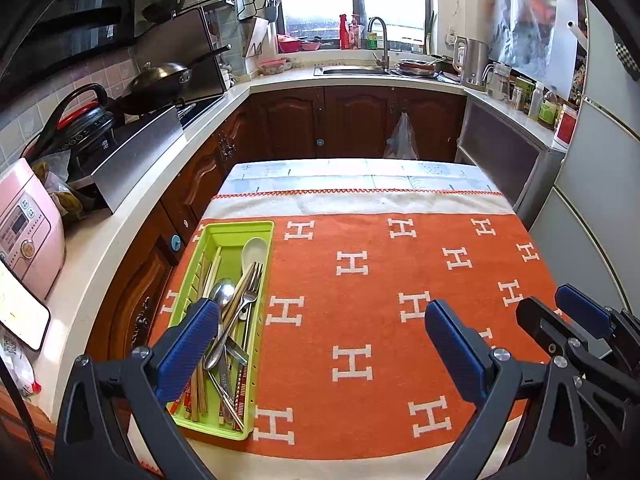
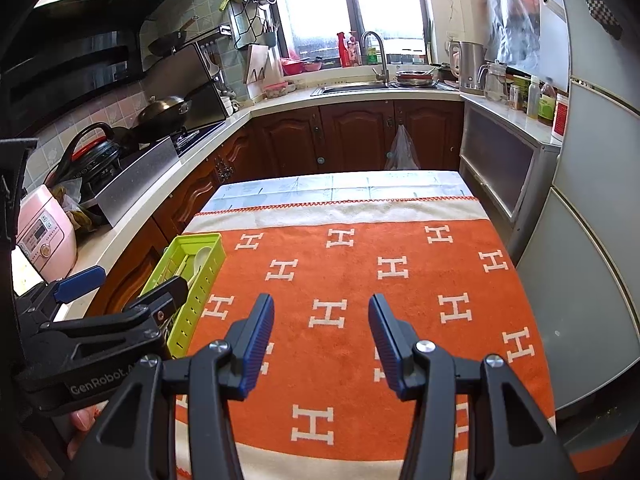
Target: Organize utensils
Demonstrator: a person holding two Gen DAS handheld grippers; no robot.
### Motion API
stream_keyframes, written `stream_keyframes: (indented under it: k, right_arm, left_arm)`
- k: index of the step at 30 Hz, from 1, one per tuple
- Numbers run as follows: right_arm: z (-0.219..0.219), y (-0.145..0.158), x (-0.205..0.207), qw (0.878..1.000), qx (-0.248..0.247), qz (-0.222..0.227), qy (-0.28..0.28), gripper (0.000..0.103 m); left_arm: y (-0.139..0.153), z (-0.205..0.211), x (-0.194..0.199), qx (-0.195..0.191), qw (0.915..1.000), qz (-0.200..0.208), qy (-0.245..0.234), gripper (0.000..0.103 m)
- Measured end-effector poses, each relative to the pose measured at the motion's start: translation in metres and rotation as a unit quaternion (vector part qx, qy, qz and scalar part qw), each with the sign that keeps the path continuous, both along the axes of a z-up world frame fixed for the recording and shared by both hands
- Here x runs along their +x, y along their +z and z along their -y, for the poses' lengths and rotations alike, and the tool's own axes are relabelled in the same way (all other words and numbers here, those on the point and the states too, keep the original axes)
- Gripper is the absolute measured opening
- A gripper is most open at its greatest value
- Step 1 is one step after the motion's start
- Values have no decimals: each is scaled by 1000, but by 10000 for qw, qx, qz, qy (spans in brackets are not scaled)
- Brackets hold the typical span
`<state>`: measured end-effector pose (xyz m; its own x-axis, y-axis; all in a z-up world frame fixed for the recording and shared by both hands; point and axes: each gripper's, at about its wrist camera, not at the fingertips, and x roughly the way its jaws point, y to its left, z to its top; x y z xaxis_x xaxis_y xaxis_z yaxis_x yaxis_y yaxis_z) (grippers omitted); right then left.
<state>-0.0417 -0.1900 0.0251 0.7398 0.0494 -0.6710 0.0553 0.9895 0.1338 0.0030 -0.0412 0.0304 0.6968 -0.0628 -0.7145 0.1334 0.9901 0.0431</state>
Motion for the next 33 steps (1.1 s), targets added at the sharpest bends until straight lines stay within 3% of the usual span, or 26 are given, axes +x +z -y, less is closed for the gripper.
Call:
stream_keyframes:
  k: [33]
  right_arm:
    - [3, 0, -2, 10000, 2, -34, -46, 50]
  left_arm:
    - [-1, 3, -7, 18, 10000, 0, 78, 102]
